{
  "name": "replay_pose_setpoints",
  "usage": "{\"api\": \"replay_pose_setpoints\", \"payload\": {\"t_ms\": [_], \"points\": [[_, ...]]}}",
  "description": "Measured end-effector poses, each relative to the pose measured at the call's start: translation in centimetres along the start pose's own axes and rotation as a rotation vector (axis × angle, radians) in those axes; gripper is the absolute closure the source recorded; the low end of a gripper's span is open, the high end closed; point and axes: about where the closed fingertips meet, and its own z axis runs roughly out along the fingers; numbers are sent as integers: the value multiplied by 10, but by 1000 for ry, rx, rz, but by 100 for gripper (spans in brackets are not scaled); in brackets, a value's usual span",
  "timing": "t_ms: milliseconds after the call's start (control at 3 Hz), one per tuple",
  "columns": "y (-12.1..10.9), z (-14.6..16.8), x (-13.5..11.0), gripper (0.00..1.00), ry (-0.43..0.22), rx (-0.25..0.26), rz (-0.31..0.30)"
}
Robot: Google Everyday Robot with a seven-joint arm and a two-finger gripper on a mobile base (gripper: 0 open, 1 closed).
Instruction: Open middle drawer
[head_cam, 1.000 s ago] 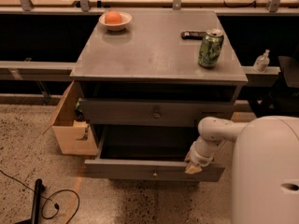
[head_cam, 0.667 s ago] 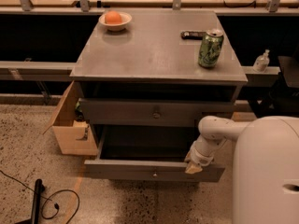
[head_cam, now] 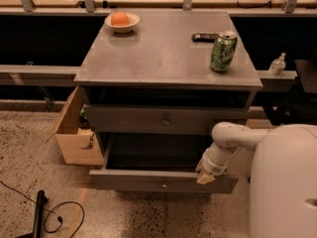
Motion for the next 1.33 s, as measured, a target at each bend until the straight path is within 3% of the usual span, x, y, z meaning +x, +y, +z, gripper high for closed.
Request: {"api": "replay_pose_setpoints", "payload": {"t_ms": [667, 1000, 1333], "points": [[-28, -25, -4, 14, -23, 124, 7], [-44, -36, -5, 14, -28, 199, 7], [-60, -41, -3, 38, -24, 268, 11]]}}
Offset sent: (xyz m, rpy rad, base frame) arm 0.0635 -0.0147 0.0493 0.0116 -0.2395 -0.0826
